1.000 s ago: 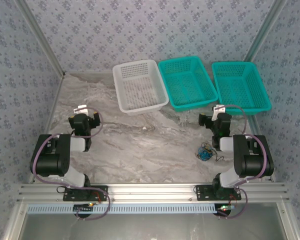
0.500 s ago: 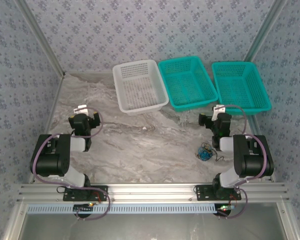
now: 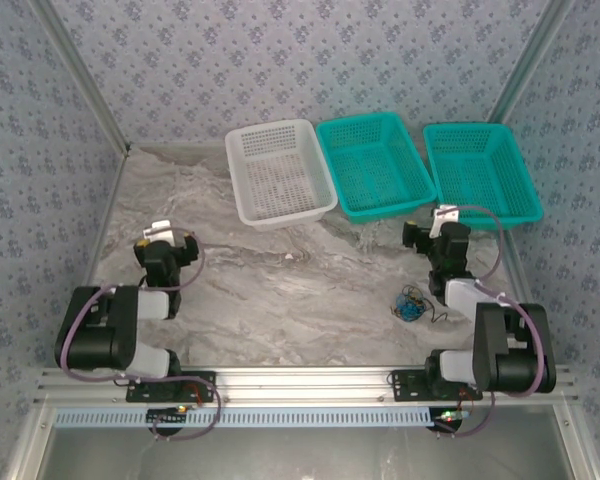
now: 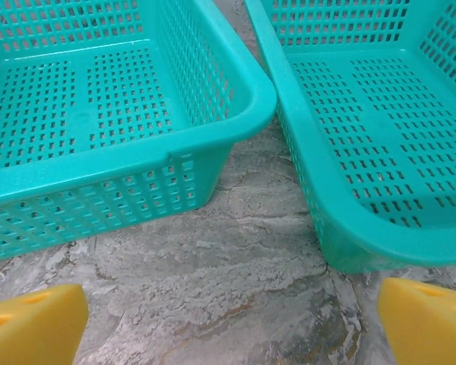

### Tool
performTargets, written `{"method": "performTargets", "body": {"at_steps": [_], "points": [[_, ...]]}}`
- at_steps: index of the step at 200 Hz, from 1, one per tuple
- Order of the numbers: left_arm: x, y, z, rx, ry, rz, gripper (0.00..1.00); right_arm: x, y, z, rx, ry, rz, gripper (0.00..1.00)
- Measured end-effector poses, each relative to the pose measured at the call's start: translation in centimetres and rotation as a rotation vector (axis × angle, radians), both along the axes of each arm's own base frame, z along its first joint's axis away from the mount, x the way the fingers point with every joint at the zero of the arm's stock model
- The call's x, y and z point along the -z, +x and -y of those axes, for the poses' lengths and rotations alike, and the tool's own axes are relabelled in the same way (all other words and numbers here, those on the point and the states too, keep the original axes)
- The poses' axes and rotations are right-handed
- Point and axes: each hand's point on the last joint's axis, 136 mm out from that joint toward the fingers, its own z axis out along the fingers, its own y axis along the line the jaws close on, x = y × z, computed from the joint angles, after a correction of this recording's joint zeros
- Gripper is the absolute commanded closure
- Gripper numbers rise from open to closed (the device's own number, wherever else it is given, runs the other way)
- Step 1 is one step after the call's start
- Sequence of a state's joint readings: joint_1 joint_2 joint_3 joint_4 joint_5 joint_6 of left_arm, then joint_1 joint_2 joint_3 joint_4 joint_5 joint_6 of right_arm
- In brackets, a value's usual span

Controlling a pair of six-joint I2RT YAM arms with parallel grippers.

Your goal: Untangle the cables

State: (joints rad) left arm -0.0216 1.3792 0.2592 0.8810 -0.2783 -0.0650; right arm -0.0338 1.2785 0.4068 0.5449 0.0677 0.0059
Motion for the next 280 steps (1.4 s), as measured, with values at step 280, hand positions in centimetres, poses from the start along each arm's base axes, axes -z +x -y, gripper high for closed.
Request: {"method": "performTargets", "body": {"at_steps": [280], "points": [[-7.0,-3.2,12.7,0.058,-0.742,-0.291,0.01,4.8,-17.6,-7.3,0.218,0.431,-0.989,0.06]]}}
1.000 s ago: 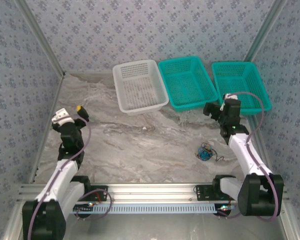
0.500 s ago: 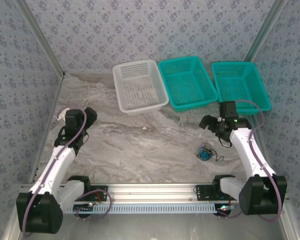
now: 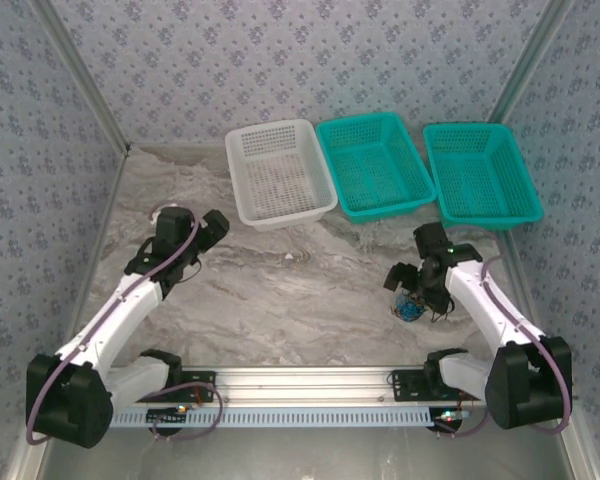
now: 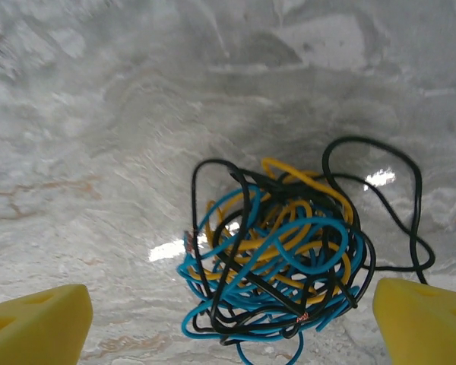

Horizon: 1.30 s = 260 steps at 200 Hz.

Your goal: Untangle the cables

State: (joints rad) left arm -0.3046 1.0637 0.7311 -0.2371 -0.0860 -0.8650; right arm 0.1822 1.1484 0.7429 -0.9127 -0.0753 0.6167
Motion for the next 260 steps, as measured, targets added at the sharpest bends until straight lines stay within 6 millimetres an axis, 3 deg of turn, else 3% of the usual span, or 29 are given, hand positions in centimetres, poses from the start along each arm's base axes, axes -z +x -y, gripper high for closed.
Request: {"method": "performTargets", "body": {"at_steps": [30,65,129,154,178,217,260], "points": [[-1.2,0.7,2.5,0.063,0.01,0.011,0.01,1.0,-0.8,0.3,0.014,-0.032,-0.027,0.13],[-1.4,1.4,7.3,0.191,0.049,-0.017,0.01,2.5,-1.5,0.9,0.04,-0.058,-0.041,0.25],[0.1,0.3,15.5,0.437,0.182,-0.133,0.01,2.9,0.2,0.5,0.01,-0.057,0.03,0.64],[0.9,-0.2,18.5,0.537,0.238,-0.173,0.01,2.7,1.3,-0.6,-0.027,-0.02,0.081,0.68],[2.7,-0.5,20.8,0.615,0.251,-0.232,0.0,2.0,3.0,-3.2,-0.095,0.07,0.166,0.72],[4.4,-1.4,22.5,0.715,0.186,-0.239,0.01,0.6,5.9,-7.4,-0.154,0.239,0.318,0.75],[4.1,-0.5,21.2,0.717,0.119,-0.176,0.01,-0.8,8.1,-11.0,-0.232,0.348,0.432,0.76]]}}
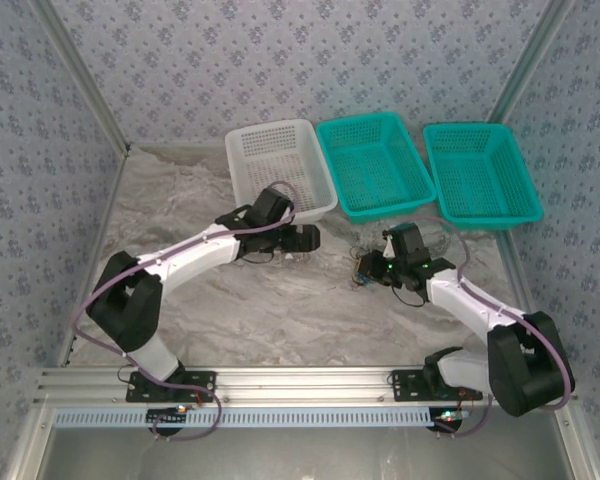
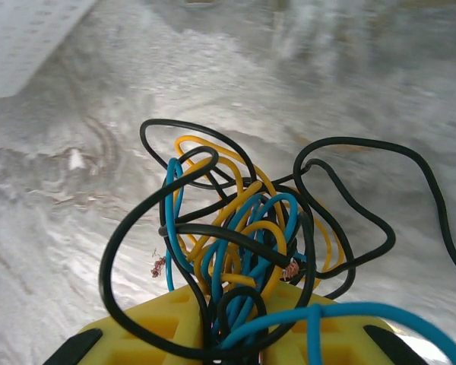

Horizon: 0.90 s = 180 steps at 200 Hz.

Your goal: Untangle the cables

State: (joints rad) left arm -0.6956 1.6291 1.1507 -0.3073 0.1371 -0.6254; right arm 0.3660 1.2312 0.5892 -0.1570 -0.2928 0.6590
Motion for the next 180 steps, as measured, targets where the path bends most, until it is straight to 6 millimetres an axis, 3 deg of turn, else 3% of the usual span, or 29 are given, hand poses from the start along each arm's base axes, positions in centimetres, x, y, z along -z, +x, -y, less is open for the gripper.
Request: {"method": "performTargets", "body": {"at_steps": [40,56,101,150,180], "points": [[1.0,1.4,-2.5,-0.011,-0.085,-0.007,0.01,-0.8,0.9,-3.1,-0.082,0.084,0.062,0.76],[1.7,1.0,-3.1,-0.014,-0.099,-0.014,0.01,-1.0,1.3,-4.3,-0.108,0.12,0.082,0.78],[0.9,-0.1,-2.5,0.007,-0.207,-0.003,0.0,-1.3,1.7,-7.1,-0.164,0.205,0.106,0.85],[1.6,-0.9,-4.0,-0.022,-0.302,-0.01,0.01,-2.5,2.4,-8.8,-0.191,0.284,0.152,0.87],[0.8,-1.6,-2.9,0.042,-0.388,-0.009,0.13,-3.3,2.7,-9.7,-0.212,0.345,0.175,0.87]]}}
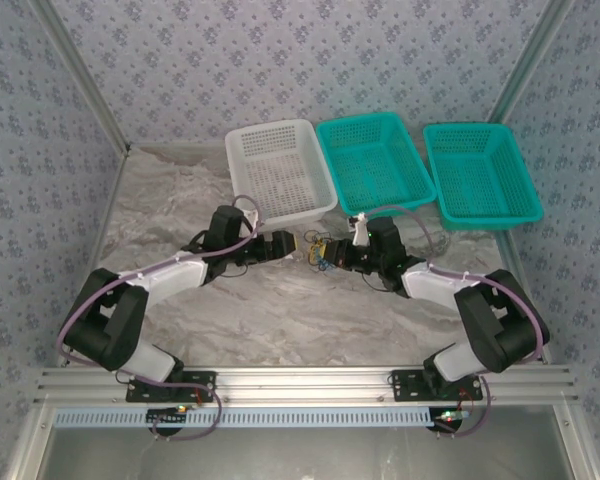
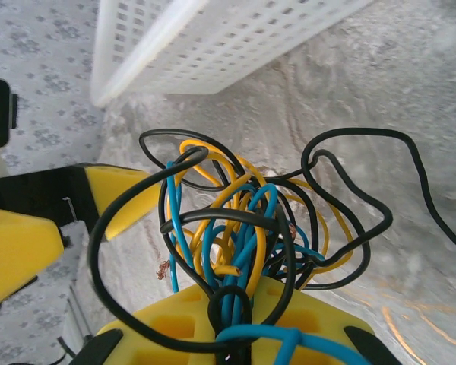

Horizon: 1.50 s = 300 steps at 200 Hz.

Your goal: Untangle the cables

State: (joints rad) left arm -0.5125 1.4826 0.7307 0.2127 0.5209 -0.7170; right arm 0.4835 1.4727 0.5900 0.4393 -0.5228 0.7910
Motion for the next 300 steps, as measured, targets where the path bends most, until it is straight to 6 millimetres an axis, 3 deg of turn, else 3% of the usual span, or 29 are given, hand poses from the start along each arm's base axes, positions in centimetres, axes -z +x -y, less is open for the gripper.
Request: {"method": "performTargets", "body": {"at_steps": [62,106,158,218,264,300], "points": [[-2.6,-0.8,1.5,0.087,-0.167,0.059,0.38,-2.3,-0.7,-1.8,-0.109,0.113,0.044,0.87],[-3.6,-0.3,0.7,0.143,-0.172,0.111,0.55,-4.1,-1.2,-3.1,-0.203,0.128,0.073,0.86],[-5.6,-0.2,0.4,0.215,-0.081,0.267,0.63,-4.0,-1.7,-3.6,-0.245,0.095,0.068,0.86],[-6.3,0.1,0.3,0.262,-0.004,0.331,0.63,-3.2,-2.5,-3.9,-0.264,0.071,0.042,0.85],[-5.3,0.0,0.3,0.287,0.029,0.312,0.63,-3.2,-2.5,-3.9,-0.268,0.069,0.045,0.85],[-4.6,0.3,0.4,0.302,0.048,0.293,0.74,-3.4,-2.6,-4.2,-0.276,0.069,0.051,0.85]]}}
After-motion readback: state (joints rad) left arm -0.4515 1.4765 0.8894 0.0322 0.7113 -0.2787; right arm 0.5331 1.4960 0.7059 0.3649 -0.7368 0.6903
